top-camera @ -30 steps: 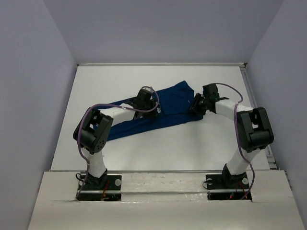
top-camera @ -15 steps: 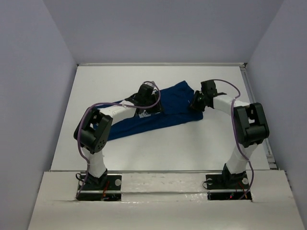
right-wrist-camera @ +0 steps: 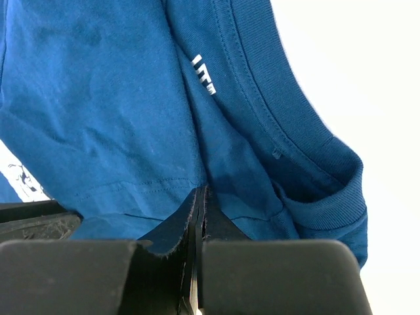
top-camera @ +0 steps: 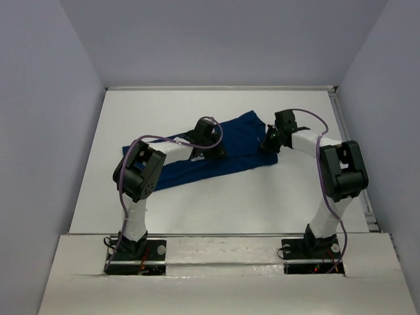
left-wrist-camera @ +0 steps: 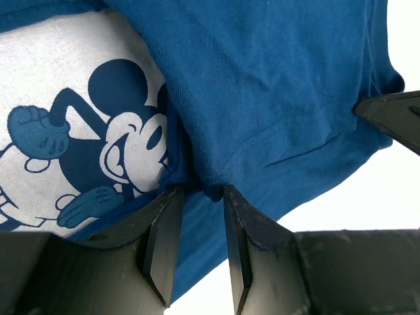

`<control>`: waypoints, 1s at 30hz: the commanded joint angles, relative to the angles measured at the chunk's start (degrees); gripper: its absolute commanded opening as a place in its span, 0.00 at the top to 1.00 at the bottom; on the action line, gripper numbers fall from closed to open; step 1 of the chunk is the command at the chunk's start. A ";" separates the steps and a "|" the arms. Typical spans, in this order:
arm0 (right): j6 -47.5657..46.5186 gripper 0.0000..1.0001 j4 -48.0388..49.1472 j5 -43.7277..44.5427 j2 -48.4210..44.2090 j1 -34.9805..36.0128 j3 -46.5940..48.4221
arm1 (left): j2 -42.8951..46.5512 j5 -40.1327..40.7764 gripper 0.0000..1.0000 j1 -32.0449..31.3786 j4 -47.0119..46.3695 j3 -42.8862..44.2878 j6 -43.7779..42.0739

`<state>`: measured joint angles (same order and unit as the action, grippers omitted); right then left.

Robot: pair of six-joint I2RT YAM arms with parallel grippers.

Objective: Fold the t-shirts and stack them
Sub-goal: Fold the tshirt

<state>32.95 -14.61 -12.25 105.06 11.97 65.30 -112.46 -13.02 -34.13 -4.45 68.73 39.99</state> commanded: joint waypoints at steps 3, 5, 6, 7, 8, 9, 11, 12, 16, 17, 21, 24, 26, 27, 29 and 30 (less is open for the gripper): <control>0.01 1.00 -0.16 -1.81 -4.06 -0.19 -0.61 | 0.23 0.27 0.69 -0.32 -1.26 2.73 0.88; 0.01 1.00 -0.15 -2.25 -4.77 -0.19 -1.05 | 0.23 0.18 0.69 -0.32 -1.88 2.64 1.14; -0.08 1.00 -0.42 -2.34 -4.95 -0.19 -1.14 | 0.32 0.10 0.71 -0.32 -2.05 2.64 1.32; -0.17 1.00 -0.42 -2.43 -5.30 -0.19 -1.22 | 0.40 0.10 0.71 -0.32 -2.32 2.55 1.50; -0.25 1.00 -0.42 -2.34 -5.47 -0.19 -1.49 | 0.40 -0.17 0.71 -0.85 -2.84 2.46 1.85; -0.25 1.00 -0.50 -2.25 -5.74 -0.19 -1.84 | 0.40 -0.43 0.71 -0.85 -3.11 2.46 2.20; -0.43 1.00 -0.51 -2.25 -5.91 -0.19 -2.19 | 0.23 -0.69 0.71 -0.85 -3.55 2.46 2.64; -0.60 1.00 -0.42 -2.16 -6.09 -0.19 -2.54 | -0.03 -0.87 0.72 -0.85 -3.72 2.64 2.81; -0.69 1.00 -0.51 -2.08 -6.44 -0.19 -3.16 | -0.65 -1.31 0.76 -1.38 -3.90 3.25 3.25; -0.78 1.00 -0.59 -2.08 -6.62 -0.19 -3.16 | -0.91 -1.31 0.80 -1.38 -3.90 3.43 3.25; -0.96 1.00 -1.29 -2.34 -7.32 -0.19 -3.07 | 0.75 -1.05 1.00 -1.38 -4.08 3.17 3.43; -1.31 1.00 -2.61 -2.60 -8.81 -0.19 -3.25 | 2.86 -1.22 1.00 -1.38 -3.81 2.82 3.52; -1.22 1.00 -3.23 -3.22 -9.86 -0.19 -3.86 | 5.67 -1.75 1.00 -1.38 -4.42 1.76 4.31; -1.22 1.00 -3.32 -3.39 -10.48 -0.19 -4.21 | 6.63 -2.01 1.00 -1.38 -4.69 1.24 4.66; -1.13 1.00 -3.58 -3.13 -12.06 -0.19 -4.74 | 9.27 -2.45 1.00 -1.38 -5.22 -0.35 5.89; -1.22 1.00 -4.28 -2.78 -12.42 -0.19 -4.91 | 9.98 -2.63 1.00 -1.38 -5.57 -1.39 6.33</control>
<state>32.75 -16.78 -14.66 96.60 11.97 61.21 -110.83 -14.02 -35.27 -7.18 69.23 44.31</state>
